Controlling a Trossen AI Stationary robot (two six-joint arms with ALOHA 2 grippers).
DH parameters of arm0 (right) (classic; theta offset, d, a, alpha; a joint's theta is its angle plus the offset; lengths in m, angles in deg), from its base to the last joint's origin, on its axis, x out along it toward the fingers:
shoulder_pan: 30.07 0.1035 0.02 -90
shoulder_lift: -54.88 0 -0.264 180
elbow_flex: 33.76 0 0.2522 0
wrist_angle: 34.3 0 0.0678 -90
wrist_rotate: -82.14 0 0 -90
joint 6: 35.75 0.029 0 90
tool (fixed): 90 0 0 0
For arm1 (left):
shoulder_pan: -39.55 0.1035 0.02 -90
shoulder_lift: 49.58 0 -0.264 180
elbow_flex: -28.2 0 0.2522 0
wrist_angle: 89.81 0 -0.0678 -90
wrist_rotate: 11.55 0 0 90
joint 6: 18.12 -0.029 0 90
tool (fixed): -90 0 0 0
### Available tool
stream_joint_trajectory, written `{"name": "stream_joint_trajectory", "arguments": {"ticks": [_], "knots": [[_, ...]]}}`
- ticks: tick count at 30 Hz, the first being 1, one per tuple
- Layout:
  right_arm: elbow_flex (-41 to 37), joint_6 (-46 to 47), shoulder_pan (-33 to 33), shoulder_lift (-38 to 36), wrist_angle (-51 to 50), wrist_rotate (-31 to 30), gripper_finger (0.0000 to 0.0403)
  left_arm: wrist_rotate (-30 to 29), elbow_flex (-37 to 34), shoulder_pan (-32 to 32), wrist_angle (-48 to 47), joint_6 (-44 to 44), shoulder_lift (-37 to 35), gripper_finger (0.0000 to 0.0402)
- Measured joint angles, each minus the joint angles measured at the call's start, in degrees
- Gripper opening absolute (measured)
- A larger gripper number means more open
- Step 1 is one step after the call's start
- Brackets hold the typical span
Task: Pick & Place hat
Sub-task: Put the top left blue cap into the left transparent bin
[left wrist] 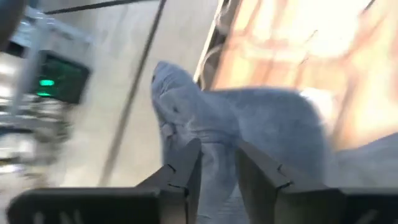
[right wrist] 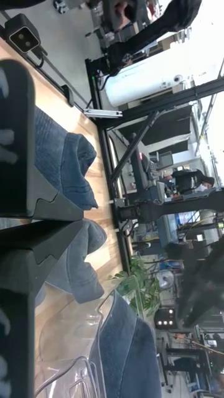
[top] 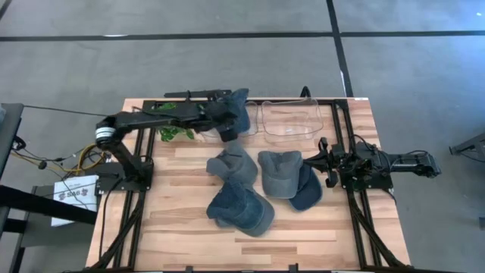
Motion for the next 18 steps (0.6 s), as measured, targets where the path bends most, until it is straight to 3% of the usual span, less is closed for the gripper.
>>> {"name": "stream_joint_trajectory", "arguments": {"ticks": [5,11,18], "knots": [[-0.01,0.0,-0.01,0.0,0.0,0.02,0.0,11.3,0.08,2.91,-2.4,9.86,-5.43,0.0139],[-0.02,0.0,0.0,-0.02,0.0,0.02,0.0,26.0,0.08,8.95,-7.43,16.93,-4.62,0.0184],[-0.02,0.0,-0.01,-0.02,0.0,0.02,0.0,31.55,1.92,13.0,-11.29,16.27,-0.42,0.021]]}}
